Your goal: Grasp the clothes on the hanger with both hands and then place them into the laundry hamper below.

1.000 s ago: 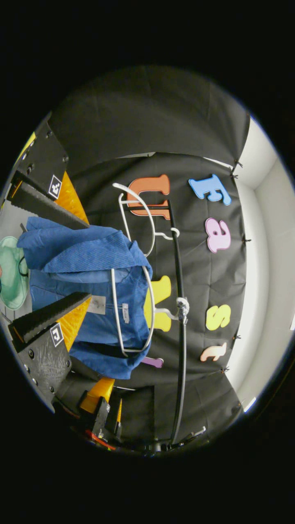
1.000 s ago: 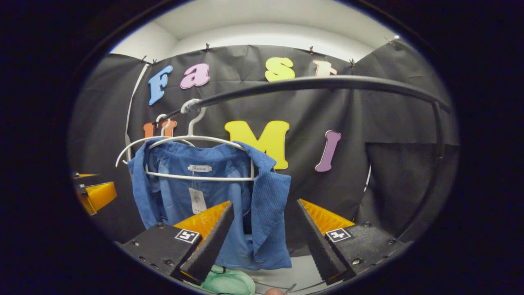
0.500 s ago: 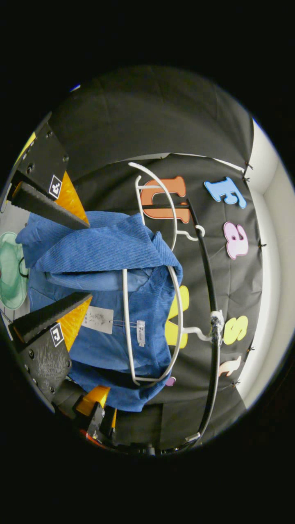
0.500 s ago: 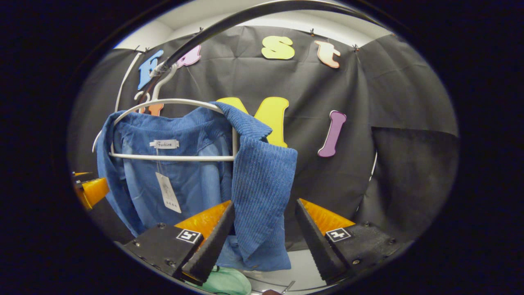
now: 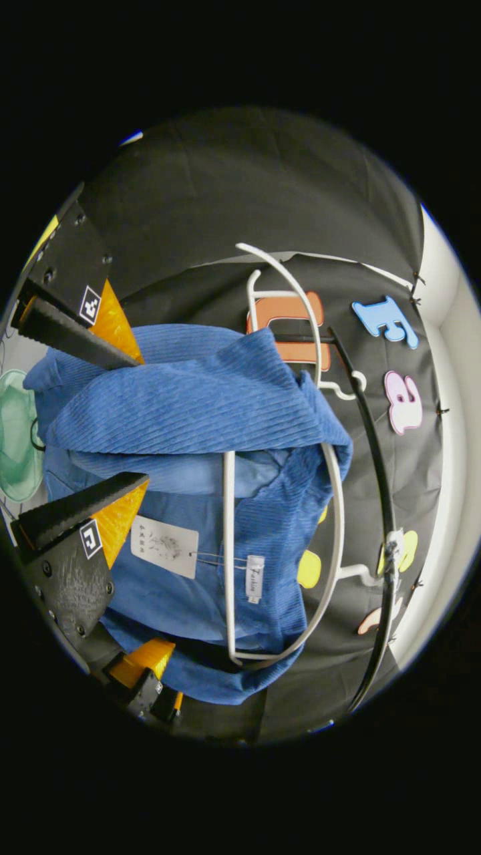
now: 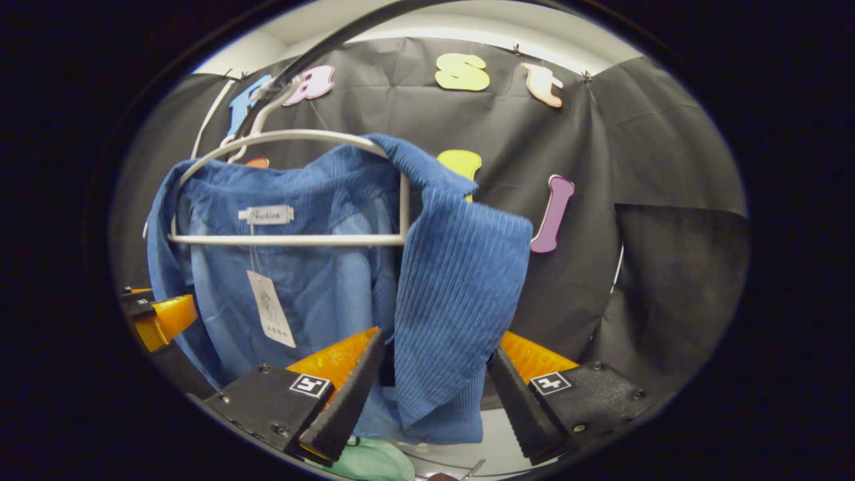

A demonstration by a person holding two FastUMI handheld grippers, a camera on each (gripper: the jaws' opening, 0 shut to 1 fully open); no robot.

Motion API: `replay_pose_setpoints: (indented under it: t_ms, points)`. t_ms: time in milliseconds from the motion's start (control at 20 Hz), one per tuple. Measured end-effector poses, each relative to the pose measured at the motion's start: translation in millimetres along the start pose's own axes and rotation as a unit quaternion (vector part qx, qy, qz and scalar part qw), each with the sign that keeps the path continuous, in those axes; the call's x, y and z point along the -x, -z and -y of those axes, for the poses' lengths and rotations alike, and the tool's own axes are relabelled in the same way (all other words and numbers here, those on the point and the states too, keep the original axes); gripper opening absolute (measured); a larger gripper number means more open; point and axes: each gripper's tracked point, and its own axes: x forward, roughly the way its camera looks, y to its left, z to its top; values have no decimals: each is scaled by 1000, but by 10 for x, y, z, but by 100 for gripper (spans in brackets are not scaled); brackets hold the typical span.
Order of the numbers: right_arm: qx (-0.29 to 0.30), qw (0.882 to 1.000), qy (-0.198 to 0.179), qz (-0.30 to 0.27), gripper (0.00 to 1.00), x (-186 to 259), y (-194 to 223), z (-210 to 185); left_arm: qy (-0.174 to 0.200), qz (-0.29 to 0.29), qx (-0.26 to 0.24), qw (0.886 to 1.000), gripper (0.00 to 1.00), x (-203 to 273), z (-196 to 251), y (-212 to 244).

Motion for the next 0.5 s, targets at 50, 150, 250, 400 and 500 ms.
replay_pose_setpoints:
  t_ms: [50, 150, 250, 400, 500]
  points:
    - [1, 1000, 8, 4, 94, -34, 3, 25, -4, -1, 2, 1000, 84, -43, -12, 26]
    - [5, 1000, 23, 10, 92, -81, 44, 110, -7, -6, 6, 1000, 75, -124, -35, 98]
    - [10, 1000, 24, 10, 83, -110, 91, 147, -2, -12, 9, 1000, 64, -202, -13, 153]
    - [23, 999, 36, 21, 64, -117, 85, 206, -17, -6, 4, 1000, 32, -233, -77, 146]
    - [29, 998, 50, 39, 38, -46, 25, 294, 5, -9, 17, 1000, 10, -230, -34, 146]
